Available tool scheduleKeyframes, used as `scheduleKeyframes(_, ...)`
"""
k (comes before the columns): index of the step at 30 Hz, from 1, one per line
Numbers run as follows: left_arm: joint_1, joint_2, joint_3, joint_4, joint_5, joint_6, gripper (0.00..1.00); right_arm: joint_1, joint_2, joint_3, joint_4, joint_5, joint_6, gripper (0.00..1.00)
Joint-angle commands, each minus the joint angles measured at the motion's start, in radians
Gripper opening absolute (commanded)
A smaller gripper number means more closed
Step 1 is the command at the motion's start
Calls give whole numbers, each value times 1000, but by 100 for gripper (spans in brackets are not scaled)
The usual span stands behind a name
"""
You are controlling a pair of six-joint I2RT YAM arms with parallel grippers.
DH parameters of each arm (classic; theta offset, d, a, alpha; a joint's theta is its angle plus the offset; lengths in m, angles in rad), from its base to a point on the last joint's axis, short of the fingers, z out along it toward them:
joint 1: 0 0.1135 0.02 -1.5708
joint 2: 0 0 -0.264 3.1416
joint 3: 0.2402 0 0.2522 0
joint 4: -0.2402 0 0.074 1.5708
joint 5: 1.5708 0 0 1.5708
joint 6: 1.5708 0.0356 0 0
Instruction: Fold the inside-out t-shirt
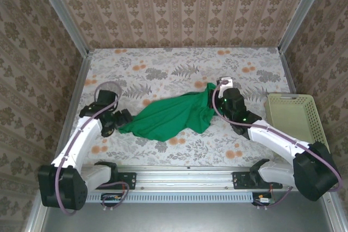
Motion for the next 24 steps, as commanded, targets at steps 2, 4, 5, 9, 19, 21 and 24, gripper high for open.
scheduleKeyframes(2, 1, -3, -71, 28, 43, -77, 91, -7, 5, 26, -30, -66, 68, 0)
scheduleKeyframes(4, -10, -9, -97, 71, 64, -96, 88, -11, 24, 33, -21, -87, 67, 0)
scheduleKeyframes(5, -12, -8, -109, 97, 78, -102, 85, -12, 32, 37, -17, -95, 68, 0)
scheduleKeyframes(9, -12, 35, -144, 219, 120, -107, 67, -20, 39, 40, -17, -105, 72, 0)
scheduleKeyframes(19, 22, 123, -48, 384, 156, -67, 4, -128, -12, 116, -203, -118, 125, 0)
scheduleKeyframes(21, 32, 113, 47, 383, 153, -35, 0, -162, -31, 153, -249, -130, 129, 0)
scheduleKeyframes(24, 43, 116, 201, 386, 171, 10, 0, -205, -60, 227, -315, -161, 128, 0)
